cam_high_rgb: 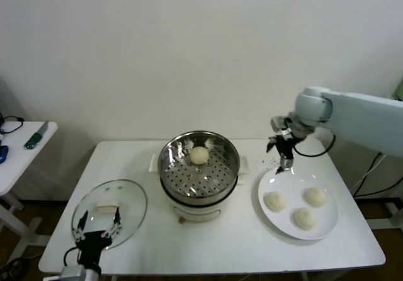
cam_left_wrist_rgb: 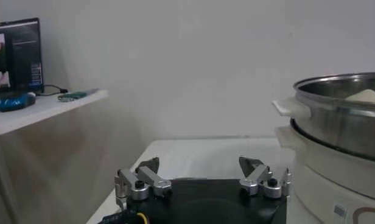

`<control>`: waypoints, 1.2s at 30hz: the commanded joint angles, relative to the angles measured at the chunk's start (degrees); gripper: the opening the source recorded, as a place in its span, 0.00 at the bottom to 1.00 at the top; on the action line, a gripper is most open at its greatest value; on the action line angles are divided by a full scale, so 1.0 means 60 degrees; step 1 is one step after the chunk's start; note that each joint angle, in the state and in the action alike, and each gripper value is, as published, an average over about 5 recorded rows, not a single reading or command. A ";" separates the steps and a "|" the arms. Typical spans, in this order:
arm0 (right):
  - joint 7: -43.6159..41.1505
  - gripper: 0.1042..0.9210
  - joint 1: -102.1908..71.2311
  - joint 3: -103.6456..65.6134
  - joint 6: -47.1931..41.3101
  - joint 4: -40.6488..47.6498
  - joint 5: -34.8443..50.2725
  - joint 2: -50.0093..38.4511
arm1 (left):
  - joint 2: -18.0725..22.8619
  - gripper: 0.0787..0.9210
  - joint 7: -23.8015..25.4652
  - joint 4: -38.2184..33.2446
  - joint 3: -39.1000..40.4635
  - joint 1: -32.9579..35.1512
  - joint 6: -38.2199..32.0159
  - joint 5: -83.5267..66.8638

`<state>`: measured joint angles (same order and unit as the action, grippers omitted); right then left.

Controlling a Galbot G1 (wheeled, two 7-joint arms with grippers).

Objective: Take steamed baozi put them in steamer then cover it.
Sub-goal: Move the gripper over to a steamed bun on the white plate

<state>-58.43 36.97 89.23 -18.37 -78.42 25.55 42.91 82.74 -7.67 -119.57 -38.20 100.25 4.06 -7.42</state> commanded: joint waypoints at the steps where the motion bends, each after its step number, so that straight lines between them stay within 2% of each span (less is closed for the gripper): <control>1: 0.0034 0.88 -0.1624 -0.0512 -0.0337 0.0023 -0.0889 -0.0787 | 0.0009 0.88 0.0006 0.0027 -0.0040 0.0074 -0.0008 -0.0022; 11: 0.0047 0.88 -0.3186 -0.1480 0.0100 0.0818 -0.1868 -0.0391 | 0.0068 0.88 0.0001 0.0164 -0.0099 0.0176 -0.0109 0.0027; 23: 0.0162 0.88 -0.4079 -0.2275 0.0272 0.1794 -0.2113 0.0565 | 0.0073 0.88 0.0003 0.0279 -0.0108 0.0150 -0.0136 0.0068; 32: 0.0113 0.88 -0.4316 -0.2545 0.0415 0.2150 -0.2306 0.0764 | 0.0068 0.88 0.0008 0.0364 -0.0116 0.0125 -0.0147 0.0068; 36: 0.0090 0.85 -0.4346 -0.2625 0.0460 0.2214 -0.2317 0.0817 | 0.0070 0.88 0.0010 0.0386 -0.0098 0.0083 -0.0136 0.0090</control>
<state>-57.93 12.70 74.72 -15.93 -66.66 12.69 47.01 83.16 -7.64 -117.28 -38.80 100.79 3.24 -6.92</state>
